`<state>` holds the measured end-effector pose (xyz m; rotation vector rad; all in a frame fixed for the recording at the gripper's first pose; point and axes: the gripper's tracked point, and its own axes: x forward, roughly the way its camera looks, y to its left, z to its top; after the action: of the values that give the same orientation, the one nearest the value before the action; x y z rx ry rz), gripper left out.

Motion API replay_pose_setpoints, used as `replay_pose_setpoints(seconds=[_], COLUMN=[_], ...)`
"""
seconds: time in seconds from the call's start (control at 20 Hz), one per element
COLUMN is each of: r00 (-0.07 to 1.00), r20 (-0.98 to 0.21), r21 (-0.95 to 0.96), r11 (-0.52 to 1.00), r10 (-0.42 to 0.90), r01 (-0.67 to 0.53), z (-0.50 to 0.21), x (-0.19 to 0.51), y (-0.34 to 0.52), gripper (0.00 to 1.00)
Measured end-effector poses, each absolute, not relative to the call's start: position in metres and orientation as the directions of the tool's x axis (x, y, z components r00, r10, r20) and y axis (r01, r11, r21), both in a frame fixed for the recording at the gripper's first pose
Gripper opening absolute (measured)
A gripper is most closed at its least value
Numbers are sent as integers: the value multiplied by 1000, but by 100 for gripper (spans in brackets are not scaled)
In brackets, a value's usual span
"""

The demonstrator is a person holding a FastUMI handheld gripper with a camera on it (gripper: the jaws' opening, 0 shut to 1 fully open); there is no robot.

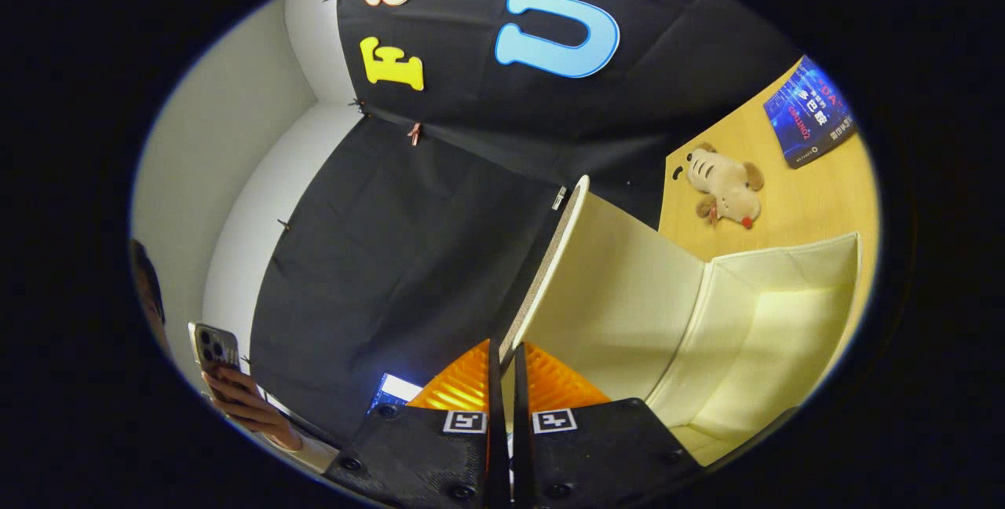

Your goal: Open the storage box then place both shoes into the box .Put the left shoe in first, then the right shoe, with the right side of both shoes facing outward in a uniform manner.

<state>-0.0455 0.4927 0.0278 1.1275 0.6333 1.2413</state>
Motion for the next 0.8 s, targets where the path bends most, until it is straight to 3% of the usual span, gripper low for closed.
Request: replay_pose_setpoints(seconds=[0.15,0.25,0.35,0.5,0.6,0.8], r00=[249,252,259,308,347,440], r20=[155,127,119,116,78,-43], r21=[907,895,885,879,870,833], r11=[-37,-1,15,47,105,275], r10=[956,959,958,944,935,897], r01=[-420,-446,-465,-475,-481,-480], z=[28,24,24,26,18,-14], x=[-50,-50,-49,-37,-28,-11], y=[514,523,526,520,511,473], gripper=[8,15,37,85,90,91])
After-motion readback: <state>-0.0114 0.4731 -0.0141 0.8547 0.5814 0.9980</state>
